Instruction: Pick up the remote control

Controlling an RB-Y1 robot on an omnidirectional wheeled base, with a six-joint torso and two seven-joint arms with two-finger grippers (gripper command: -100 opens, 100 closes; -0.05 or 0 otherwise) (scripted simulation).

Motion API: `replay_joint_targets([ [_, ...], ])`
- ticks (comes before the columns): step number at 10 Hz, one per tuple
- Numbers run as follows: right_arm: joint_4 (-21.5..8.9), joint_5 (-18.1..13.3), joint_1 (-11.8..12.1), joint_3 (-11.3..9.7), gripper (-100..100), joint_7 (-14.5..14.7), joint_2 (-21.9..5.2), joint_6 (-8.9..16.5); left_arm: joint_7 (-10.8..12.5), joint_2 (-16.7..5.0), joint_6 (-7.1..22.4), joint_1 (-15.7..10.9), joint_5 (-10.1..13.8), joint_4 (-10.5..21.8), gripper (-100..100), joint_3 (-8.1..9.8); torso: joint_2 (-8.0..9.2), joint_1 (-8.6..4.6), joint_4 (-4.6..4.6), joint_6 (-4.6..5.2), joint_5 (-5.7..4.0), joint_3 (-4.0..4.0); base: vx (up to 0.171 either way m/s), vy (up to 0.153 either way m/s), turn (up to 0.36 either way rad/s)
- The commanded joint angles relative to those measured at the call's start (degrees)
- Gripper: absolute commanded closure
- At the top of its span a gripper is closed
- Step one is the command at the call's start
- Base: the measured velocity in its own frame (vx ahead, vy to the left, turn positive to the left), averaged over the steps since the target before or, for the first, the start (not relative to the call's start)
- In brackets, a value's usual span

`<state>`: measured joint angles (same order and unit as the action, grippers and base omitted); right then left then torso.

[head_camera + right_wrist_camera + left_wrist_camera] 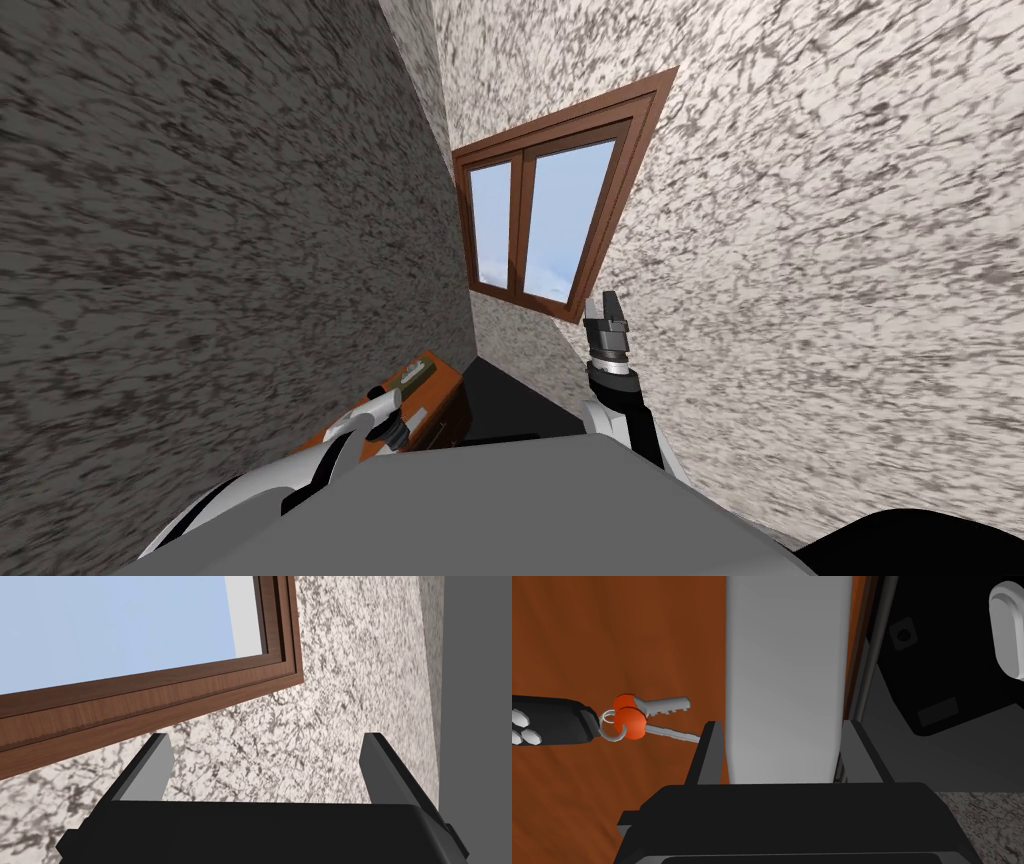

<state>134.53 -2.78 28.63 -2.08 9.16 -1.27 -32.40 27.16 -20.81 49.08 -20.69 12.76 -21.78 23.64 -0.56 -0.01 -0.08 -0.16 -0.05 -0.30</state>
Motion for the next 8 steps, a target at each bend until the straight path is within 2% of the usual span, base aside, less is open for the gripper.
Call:
replay_joint_targets([
  [1, 0.00, 0.00, 0.00, 0.00, 0, 0.00, 0.00, 0.00, -2.86, -0.59, 0.27, -0.67, 0.46, 0.60, 100, -0.19, 0.00, 0.00, 0.00, 0.00, 0.00, 0.00, 0.100, -0.074, 0.285],
  [7, 0.00, 0.00, 0.00, 0.00, 0, 0.00, 0.00, 0.00, -12.42, -1.79, 4.07, -0.50, 1.82, -2.96, 100, -1.14, -0.07, -0.05, -0.02, 0.01, -0.02, -0.04, 0.102, -0.099, 0.290],
  [8, 0.00, 0.00, 0.00, 0.00, 0, 0.00, 0.00, 0.00, -11.20, -1.63, 3.81, -0.40, 1.67, -2.82, 100, -1.03, -0.10, -0.02, -0.03, 0.00, -0.02, -0.07, 0.047, -0.046, 0.066],
])
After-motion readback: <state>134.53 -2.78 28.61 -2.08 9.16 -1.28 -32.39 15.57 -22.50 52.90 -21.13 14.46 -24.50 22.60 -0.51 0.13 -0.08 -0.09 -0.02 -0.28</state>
